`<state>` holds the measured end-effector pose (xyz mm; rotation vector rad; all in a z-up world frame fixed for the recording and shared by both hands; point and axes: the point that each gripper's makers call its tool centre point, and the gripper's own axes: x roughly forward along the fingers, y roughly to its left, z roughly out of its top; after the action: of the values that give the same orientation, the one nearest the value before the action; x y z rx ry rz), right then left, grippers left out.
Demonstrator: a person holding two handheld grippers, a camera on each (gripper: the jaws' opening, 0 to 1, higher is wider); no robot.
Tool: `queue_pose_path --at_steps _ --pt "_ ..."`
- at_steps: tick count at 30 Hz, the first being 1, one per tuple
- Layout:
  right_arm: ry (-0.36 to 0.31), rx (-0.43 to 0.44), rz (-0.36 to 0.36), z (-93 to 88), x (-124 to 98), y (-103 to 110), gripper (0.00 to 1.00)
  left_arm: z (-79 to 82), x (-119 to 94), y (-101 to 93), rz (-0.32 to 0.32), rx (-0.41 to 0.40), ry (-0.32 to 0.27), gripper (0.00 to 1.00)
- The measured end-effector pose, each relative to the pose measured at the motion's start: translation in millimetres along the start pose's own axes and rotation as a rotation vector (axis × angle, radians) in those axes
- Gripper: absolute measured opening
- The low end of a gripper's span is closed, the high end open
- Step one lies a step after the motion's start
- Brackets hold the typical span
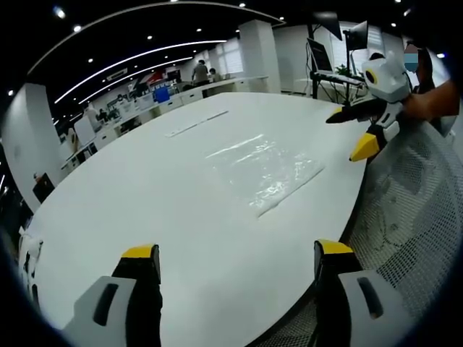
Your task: Open the resealable bag by pulling the two sides of the seal apart until the entire bag opening is separated and visibly accessible.
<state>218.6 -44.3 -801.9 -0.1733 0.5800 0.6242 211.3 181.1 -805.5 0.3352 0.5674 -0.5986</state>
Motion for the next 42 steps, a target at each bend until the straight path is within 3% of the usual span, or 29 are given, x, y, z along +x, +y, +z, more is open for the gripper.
queue_pose_path --at_steps 10,14,42 --pt "-0.014 0.002 -0.004 2.3 -0.5 -0.8 0.92 0.9 -0.6 -1.0 -0.003 -0.001 -0.001 0.87" --pt "0.011 0.011 0.013 -1.6 -0.9 1.9 0.82 1.2 -0.6 -1.5 -0.003 0.0 -0.002 0.86" --pt "-0.005 -0.033 0.04 5.2 0.4 7.7 0.84 4.6 -0.9 -1.1 -0.002 -0.003 -0.004 0.86"
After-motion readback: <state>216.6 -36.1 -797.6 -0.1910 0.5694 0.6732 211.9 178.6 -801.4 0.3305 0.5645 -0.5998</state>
